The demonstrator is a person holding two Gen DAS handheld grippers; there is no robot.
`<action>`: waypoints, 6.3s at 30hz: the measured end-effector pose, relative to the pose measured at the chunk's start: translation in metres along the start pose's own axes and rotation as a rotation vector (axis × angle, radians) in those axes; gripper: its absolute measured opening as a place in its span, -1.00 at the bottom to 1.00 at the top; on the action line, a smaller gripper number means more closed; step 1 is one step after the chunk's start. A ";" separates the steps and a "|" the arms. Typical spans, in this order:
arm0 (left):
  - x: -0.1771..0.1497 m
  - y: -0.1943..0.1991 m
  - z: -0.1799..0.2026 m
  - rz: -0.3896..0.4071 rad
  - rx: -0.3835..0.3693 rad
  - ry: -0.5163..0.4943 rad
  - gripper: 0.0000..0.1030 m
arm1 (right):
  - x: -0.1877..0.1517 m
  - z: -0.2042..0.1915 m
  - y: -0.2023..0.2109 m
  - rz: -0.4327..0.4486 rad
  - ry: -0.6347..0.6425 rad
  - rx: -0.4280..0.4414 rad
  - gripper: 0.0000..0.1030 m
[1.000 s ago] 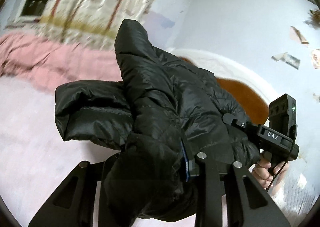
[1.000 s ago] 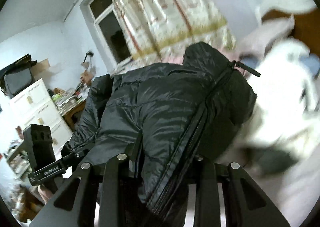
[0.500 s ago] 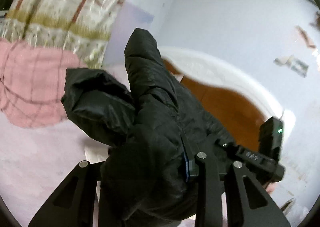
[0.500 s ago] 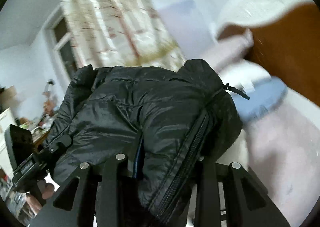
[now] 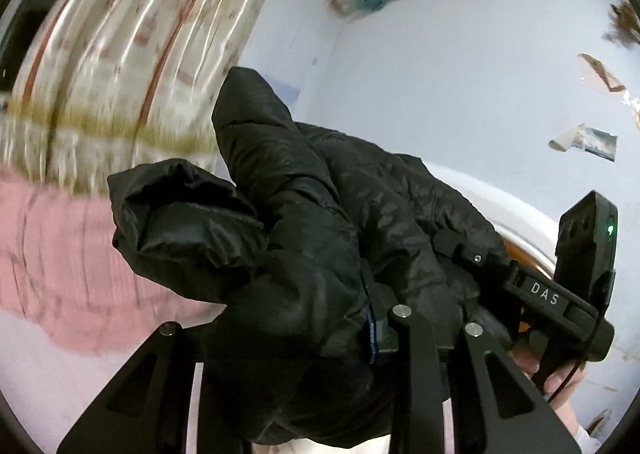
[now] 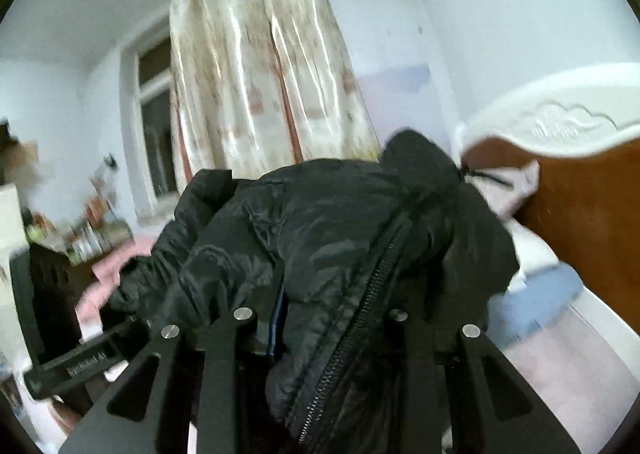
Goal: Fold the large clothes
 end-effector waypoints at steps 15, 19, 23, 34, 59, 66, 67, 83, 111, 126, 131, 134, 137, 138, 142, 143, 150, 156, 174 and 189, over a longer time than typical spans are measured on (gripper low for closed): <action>-0.113 -0.014 0.006 -0.195 -0.069 0.085 -0.44 | -0.086 0.082 0.043 -0.232 -0.015 -0.161 -0.41; -0.136 -0.011 0.005 -0.269 -0.016 0.053 -0.40 | -0.100 0.094 0.047 -0.320 0.033 -0.192 -0.36; -0.169 -0.025 0.007 -0.359 0.111 -0.051 -0.21 | -0.133 0.100 0.044 -0.368 0.159 -0.320 0.40; -0.133 0.027 0.039 -0.178 0.119 -0.220 0.48 | -0.115 0.105 0.115 -0.181 0.015 -0.529 0.71; -0.125 0.230 -0.007 -0.065 0.243 -0.302 1.00 | -0.133 -0.088 0.208 -0.031 0.033 -0.441 0.99; -0.190 0.248 -0.047 -0.092 0.277 -0.236 1.00 | -0.223 -0.116 0.204 -0.050 0.180 -0.638 0.99; -0.199 0.247 -0.050 -0.105 0.292 -0.258 1.00 | -0.234 -0.120 0.206 -0.044 0.197 -0.645 0.99; -0.257 0.247 -0.067 -0.068 0.289 -0.369 1.00 | -0.298 -0.135 0.197 -0.086 0.261 -0.637 0.99; -0.254 0.247 -0.090 -0.110 0.334 -0.281 1.00 | -0.300 -0.137 0.190 -0.107 0.291 -0.625 0.99; -0.254 0.248 -0.091 -0.116 0.332 -0.282 1.00 | -0.301 -0.130 0.186 -0.125 0.277 -0.633 0.99; -0.254 0.248 -0.091 -0.114 0.333 -0.280 1.00 | -0.301 -0.127 0.187 -0.126 0.267 -0.637 0.99; -0.254 0.248 -0.091 -0.115 0.333 -0.280 1.00 | -0.302 -0.127 0.186 -0.137 0.266 -0.636 0.99; -0.254 0.248 -0.091 -0.116 0.331 -0.282 1.00 | -0.302 -0.126 0.186 -0.144 0.264 -0.632 0.99; -0.254 0.248 -0.091 -0.117 0.331 -0.283 1.00 | -0.302 -0.126 0.185 -0.142 0.265 -0.633 0.99; -0.254 0.249 -0.092 -0.116 0.331 -0.283 1.00 | -0.303 -0.126 0.184 -0.141 0.267 -0.631 0.99; -0.254 0.249 -0.092 -0.116 0.331 -0.283 1.00 | -0.303 -0.127 0.185 -0.141 0.266 -0.632 0.99; -0.254 0.248 -0.092 -0.120 0.330 -0.288 1.00 | -0.303 -0.129 0.186 -0.143 0.267 -0.631 0.99; -0.254 0.248 -0.091 -0.119 0.333 -0.285 1.00 | -0.303 -0.129 0.186 -0.143 0.266 -0.634 0.99; -0.254 0.249 -0.092 -0.119 0.331 -0.287 1.00 | -0.304 -0.130 0.186 -0.144 0.266 -0.633 0.99; -0.254 0.249 -0.093 -0.121 0.329 -0.289 1.00 | -0.304 -0.131 0.186 -0.144 0.269 -0.634 0.99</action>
Point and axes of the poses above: each gripper's, at about its wrist camera, not at the fingertips, and y roughly against the way its jaws point, z to its right, x to its top, the point moved 2 cm from there along -y, roughly the way its jaws point, and after that the axes turned 10 degrees about z, right-handed, at the moved point
